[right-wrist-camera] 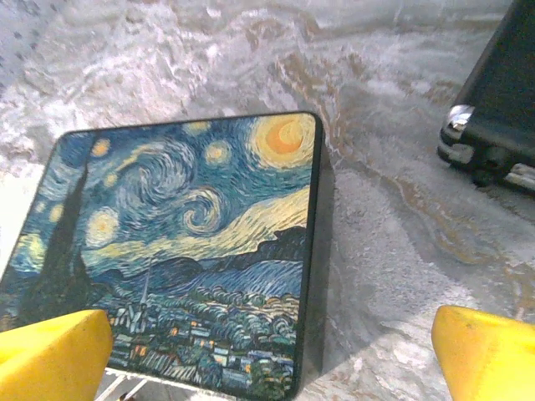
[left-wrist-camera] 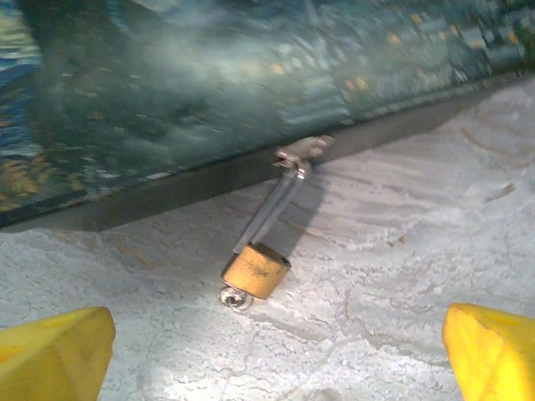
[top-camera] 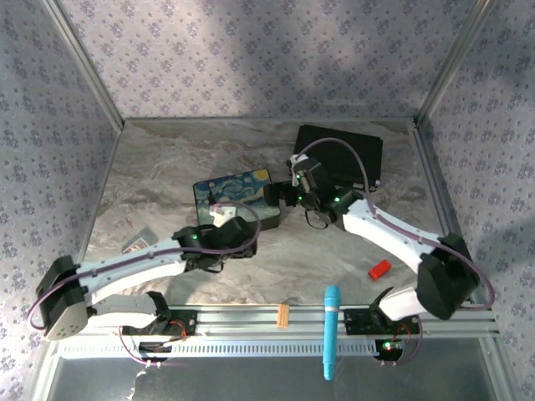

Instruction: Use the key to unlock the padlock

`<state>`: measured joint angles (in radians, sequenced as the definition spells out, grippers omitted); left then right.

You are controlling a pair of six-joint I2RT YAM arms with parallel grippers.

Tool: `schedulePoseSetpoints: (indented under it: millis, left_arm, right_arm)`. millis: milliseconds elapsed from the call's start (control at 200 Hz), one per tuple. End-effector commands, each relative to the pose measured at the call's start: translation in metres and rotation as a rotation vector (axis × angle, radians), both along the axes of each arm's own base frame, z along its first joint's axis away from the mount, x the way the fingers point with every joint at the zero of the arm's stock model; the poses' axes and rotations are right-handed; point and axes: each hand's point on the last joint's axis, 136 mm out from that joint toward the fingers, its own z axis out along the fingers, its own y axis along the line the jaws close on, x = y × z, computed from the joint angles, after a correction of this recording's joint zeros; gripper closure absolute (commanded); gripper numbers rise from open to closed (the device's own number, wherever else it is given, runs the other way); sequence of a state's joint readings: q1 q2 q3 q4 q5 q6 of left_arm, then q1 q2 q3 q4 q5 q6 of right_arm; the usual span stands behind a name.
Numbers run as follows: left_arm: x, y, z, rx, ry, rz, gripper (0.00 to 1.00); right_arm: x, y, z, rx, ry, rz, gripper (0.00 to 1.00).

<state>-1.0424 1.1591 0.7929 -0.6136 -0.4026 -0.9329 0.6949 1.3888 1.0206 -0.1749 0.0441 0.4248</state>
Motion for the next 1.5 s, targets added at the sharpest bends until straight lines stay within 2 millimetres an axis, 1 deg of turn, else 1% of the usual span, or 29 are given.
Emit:
schedulePoseSetpoints:
  millis: [0,60,135,200,270,370,420,475,495,550,620,845,975,1069,1149,1214,1254,1294,1334,1494]
  left_arm:
    - [0.001,0.0,0.0,-0.127,0.038,0.021,0.0]
    - [0.003,0.007,-0.001,-0.165,0.057,0.044,0.0]
    - [0.007,0.014,-0.002,-0.211,0.066,0.065,0.0]
    - [0.012,0.023,-0.001,-0.248,0.072,0.102,0.0]
    - [0.017,0.036,0.002,-0.272,0.065,0.149,0.0]
    - [0.02,0.047,0.009,-0.308,0.043,0.18,0.0]
    - [0.021,0.051,0.012,-0.322,0.039,0.19,0.0]
    - [0.022,0.059,0.011,-0.324,0.043,0.217,0.0]
    - [0.022,0.062,0.01,-0.326,0.043,0.225,0.0]
    - [0.022,0.069,0.007,-0.336,0.043,0.252,0.0]
    - [0.023,0.075,0.004,-0.361,0.047,0.276,0.0]
    - [0.02,0.082,0.0,-0.378,0.061,0.297,0.0]
    - [0.021,0.088,0.004,-0.383,0.03,0.323,0.0]
    - [0.022,0.091,0.006,-0.381,0.015,0.332,0.0]
    - [0.023,0.092,0.006,-0.373,0.016,0.333,0.0]
    - [0.023,0.094,0.007,-0.358,0.015,0.34,0.0]
    - [0.023,0.095,0.01,-0.348,0.013,0.342,0.0]
    - [0.024,0.096,0.014,-0.339,0.004,0.336,0.0]
    - [0.025,0.097,0.018,-0.326,-0.004,0.333,0.0]
    - [0.033,0.099,0.031,-0.278,-0.036,0.315,0.0]
  right_arm:
    - [-0.018,-0.006,-0.008,0.005,-0.003,0.026,0.01]
    - [-0.032,0.001,-0.015,0.027,0.01,0.058,0.01]
    - [-0.048,0.012,-0.03,0.036,0.037,0.087,0.06]
    - [-0.062,0.026,-0.048,0.014,0.063,0.114,0.09]
    - [-0.078,0.046,-0.064,-0.03,0.072,0.163,0.09]
    - [-0.093,0.074,-0.082,-0.066,0.076,0.202,0.1]
    - [-0.096,0.086,-0.093,-0.07,0.095,0.21,0.16]
    - [-0.101,0.101,-0.105,-0.064,0.121,0.24,0.3]
    - [-0.102,0.107,-0.109,-0.067,0.126,0.248,0.33]
    - [-0.106,0.121,-0.119,-0.08,0.125,0.273,0.36]
    - [-0.107,0.132,-0.129,-0.1,0.132,0.292,0.38]
    - [-0.107,0.144,-0.154,-0.114,0.17,0.306,0.37]
    - [-0.107,0.142,-0.168,-0.163,0.175,0.288,0.38]
    - [-0.107,0.138,-0.179,-0.188,0.191,0.276,0.42]
    - [-0.109,0.138,-0.184,-0.194,0.204,0.277,0.47]
    - [-0.113,0.135,-0.185,-0.166,0.223,0.267,0.48]
    - [-0.116,0.133,-0.187,-0.129,0.242,0.255,0.52]
    - [-0.119,0.132,-0.187,-0.084,0.264,0.257,0.57]
    - [-0.121,0.131,-0.186,-0.055,0.274,0.253,0.59]
    - [-0.123,0.122,-0.179,-0.031,0.266,0.243,0.68]
